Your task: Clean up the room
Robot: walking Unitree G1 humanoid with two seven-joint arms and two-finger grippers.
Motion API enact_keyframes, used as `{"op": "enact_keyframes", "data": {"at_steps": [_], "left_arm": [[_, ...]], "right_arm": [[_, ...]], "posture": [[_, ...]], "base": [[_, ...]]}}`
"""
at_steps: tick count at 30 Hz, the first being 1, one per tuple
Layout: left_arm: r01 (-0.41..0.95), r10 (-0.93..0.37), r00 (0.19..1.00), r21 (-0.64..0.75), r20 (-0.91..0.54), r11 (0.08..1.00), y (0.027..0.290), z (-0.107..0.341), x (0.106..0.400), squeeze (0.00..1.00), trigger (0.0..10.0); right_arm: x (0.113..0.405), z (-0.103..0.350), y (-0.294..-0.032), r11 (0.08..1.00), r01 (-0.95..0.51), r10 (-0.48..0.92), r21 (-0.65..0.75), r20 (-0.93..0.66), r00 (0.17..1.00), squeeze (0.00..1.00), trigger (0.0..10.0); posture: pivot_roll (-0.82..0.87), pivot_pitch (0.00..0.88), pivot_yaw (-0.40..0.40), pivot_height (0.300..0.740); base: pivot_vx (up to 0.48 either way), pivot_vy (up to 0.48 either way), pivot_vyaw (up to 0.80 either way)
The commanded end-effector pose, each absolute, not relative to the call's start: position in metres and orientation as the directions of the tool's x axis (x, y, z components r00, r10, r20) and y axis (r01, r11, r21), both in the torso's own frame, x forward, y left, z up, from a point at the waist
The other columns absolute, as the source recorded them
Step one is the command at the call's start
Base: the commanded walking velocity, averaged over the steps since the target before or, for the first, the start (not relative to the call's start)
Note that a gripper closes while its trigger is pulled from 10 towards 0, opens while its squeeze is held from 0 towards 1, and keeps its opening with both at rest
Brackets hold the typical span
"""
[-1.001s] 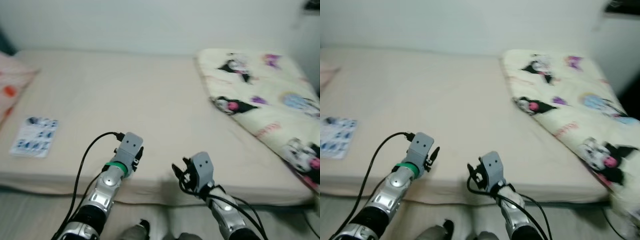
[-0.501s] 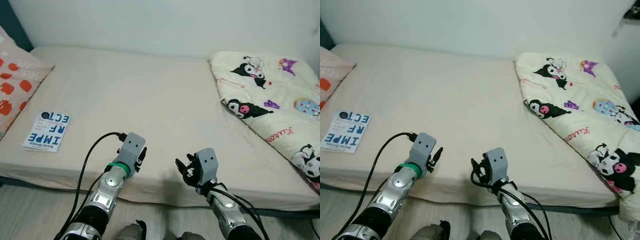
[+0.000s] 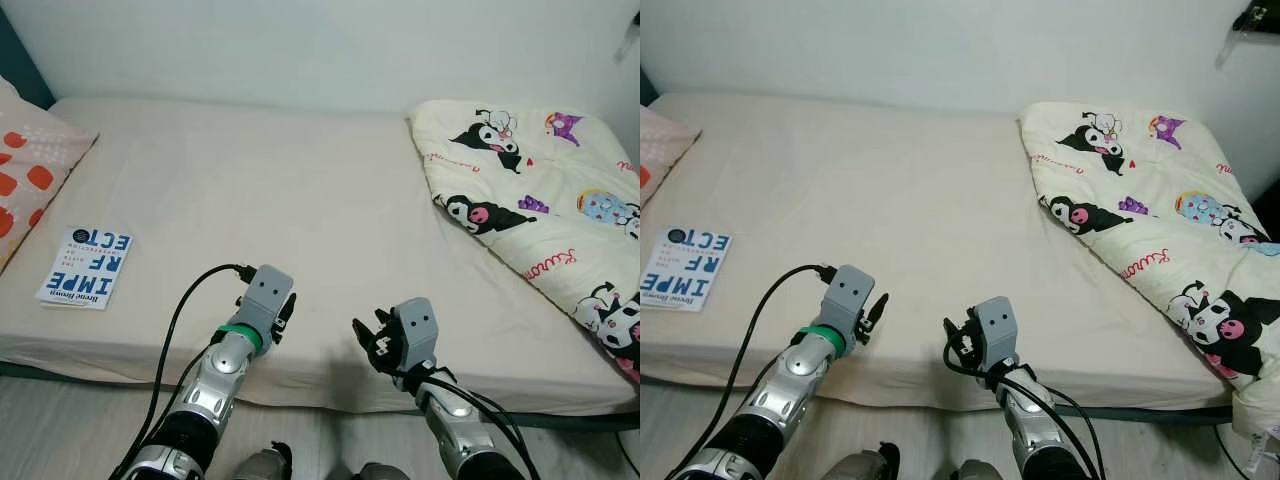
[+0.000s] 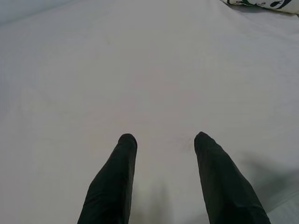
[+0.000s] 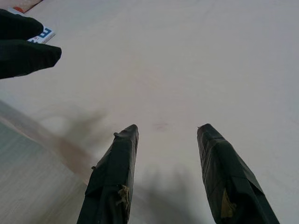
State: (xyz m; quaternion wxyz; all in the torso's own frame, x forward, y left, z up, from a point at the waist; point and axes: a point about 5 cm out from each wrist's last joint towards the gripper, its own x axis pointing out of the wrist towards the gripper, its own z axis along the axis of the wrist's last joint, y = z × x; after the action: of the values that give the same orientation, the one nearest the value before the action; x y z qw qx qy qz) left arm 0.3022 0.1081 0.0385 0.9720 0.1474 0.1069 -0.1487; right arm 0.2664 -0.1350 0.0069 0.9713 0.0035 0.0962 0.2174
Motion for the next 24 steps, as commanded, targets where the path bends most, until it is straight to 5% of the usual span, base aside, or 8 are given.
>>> {"op": "enact_keyframes", "data": {"at_steps": [1,24], "left_arm": [[0.326,-0.263,0.933,0.265,-0.247,0.907,0.1074,0.0380,0.3010,0.00,10.0],[0.322,-0.258,0.933,0.263,-0.250,0.910,0.1072,0.0367,0.3010,0.00,10.0]], "right_arm": [[0.2608,0.0008,-0.1371,0.910,-0.410,0.414,0.067,-0.211,0.885,0.00,10.0],[0.2598,0.0001,-0.1391,0.912,-0.405,0.410,0.066,-0.214,0.887,0.00,10.0]], "posture": [[0.00,0.000,0.022,0.740],[0.00,0.000,0.020,0.740]], "base": [[0.000,-0.398,0.00],[0.000,-0.374,0.00]]}}
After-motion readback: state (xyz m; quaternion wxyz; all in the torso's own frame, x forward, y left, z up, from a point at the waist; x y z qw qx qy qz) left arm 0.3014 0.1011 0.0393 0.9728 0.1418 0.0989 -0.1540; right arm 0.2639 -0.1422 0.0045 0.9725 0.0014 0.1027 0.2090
